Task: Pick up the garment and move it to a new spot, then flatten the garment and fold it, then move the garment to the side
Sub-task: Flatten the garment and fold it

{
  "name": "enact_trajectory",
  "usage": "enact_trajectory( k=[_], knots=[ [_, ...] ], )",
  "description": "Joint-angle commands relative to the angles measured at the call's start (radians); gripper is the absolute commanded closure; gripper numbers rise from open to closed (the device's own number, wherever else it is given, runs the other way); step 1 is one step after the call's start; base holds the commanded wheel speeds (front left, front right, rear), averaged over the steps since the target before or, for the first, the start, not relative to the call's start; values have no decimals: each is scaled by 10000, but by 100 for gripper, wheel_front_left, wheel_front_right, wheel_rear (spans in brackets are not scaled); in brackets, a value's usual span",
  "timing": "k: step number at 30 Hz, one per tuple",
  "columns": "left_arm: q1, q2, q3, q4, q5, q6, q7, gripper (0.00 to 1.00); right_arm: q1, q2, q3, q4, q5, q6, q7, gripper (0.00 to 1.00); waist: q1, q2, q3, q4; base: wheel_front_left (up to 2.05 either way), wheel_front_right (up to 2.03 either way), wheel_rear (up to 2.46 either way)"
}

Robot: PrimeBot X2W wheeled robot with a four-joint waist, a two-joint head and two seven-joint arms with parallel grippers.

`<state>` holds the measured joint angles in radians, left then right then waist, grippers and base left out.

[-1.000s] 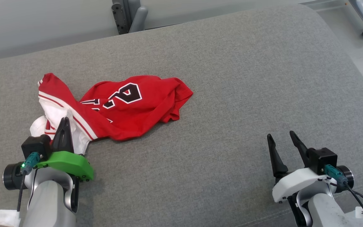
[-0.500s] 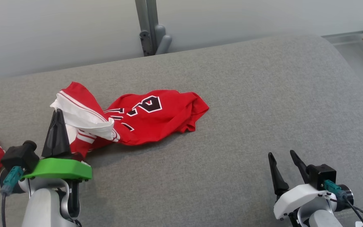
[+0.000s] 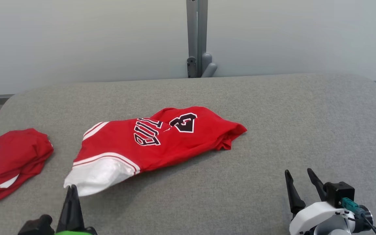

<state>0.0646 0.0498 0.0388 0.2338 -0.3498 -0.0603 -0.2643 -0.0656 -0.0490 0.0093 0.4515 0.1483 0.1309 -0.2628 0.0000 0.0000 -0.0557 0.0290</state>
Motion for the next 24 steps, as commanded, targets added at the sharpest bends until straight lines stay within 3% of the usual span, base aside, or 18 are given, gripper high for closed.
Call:
enact_trajectory(
  k=[1, 5, 7, 13, 18, 24],
  knots=[
    [233, 23, -33, 97, 13, -13, 1, 100, 106, -33, -13, 20, 37, -3, -31, 0, 0, 0, -188, 273, 0, 0, 0],
    [472, 24, -334, 834, 222, -95, 0, 96, 93, -35, -69, 23, -54, -3, -31, 0, 0, 0, -135, 370, 0, 0, 0],
    [413, 33, -350, 1435, 189, 5, 1, 0, 99, -35, -73, 23, -151, -3, -31, 0, 0, 0, -106, 405, 0, 0, 0],
    [324, 29, -151, 2400, 645, 337, 0, 0, 67, -35, -73, -1, -287, -3, -31, 0, 0, 0, -57, 381, 0, 0, 0],
    [460, 28, -243, 2231, 756, 281, 0, 0, 29, -28, -50, -55, -368, -3, -31, 0, 0, 0, 28, 592, 0, 0, 0],
    [41, 26, -593, 1927, 761, 120, 0, 0, -403, -31, 165, 159, -645, -3, -31, 0, 0, 0, 343, 1303, 0, 0, 0]
  ],
)
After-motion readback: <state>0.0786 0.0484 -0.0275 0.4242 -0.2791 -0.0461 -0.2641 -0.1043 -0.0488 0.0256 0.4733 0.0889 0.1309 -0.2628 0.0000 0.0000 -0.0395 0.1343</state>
